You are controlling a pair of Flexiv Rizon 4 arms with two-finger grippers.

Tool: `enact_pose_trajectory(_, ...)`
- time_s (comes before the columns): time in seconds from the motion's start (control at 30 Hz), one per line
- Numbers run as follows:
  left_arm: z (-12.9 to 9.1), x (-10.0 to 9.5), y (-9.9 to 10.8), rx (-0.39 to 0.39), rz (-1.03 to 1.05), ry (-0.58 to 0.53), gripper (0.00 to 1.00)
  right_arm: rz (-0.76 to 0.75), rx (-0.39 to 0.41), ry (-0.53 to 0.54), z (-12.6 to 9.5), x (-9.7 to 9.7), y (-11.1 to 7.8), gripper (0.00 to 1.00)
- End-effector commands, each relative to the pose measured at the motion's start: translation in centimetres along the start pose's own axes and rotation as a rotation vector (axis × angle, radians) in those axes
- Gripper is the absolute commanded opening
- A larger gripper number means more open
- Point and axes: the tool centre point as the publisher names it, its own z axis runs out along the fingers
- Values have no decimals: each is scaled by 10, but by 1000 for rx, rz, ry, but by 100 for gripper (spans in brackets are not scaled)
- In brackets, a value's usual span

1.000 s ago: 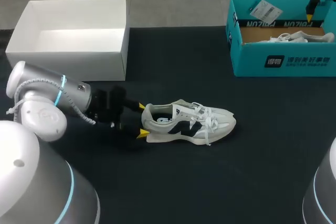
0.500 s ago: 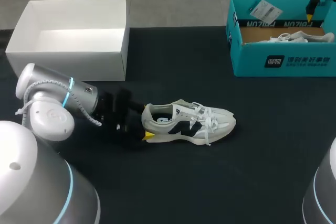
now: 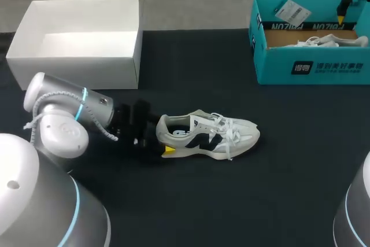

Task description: Take the shoe out of the shoebox, open the shoe tongue, remove and reinsert the insole, then place the shoe into the shoebox

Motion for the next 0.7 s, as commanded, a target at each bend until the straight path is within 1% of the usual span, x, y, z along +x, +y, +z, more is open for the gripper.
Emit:
enact_pose_trajectory(0.03, 4, 0, 0, -6, 6, -2, 75, 1, -2, 1, 0, 0, -1, 100)
enact_pose_trajectory(0.07, 5, 0, 0, -7, 7, -2, 47, 1, -2, 1, 0, 0, -1, 100)
enact_pose_trajectory(0.1, 5, 0, 0, -8, 9, -2, 32, 1, -2, 1, 0, 0, -1, 100)
enact_pose_trajectory(0.13, 5, 0, 0, -9, 10, -2, 20, 1, -2, 1, 0, 0, -1, 100)
enact_pose_trajectory(0.17, 5, 0, 0, -9, 10, -3, 5, 1, -2, 1, 0, 0, -1, 100)
enact_pose_trajectory(0.2, 5, 0, 0, -10, 10, -4, 0, 1, -2, 1, 0, 0, -1, 100)
enact_pose_trajectory(0.7, 6, 1, 0, -18, 12, -10, 0, 1, -2, 1, 0, 0, -1, 100)
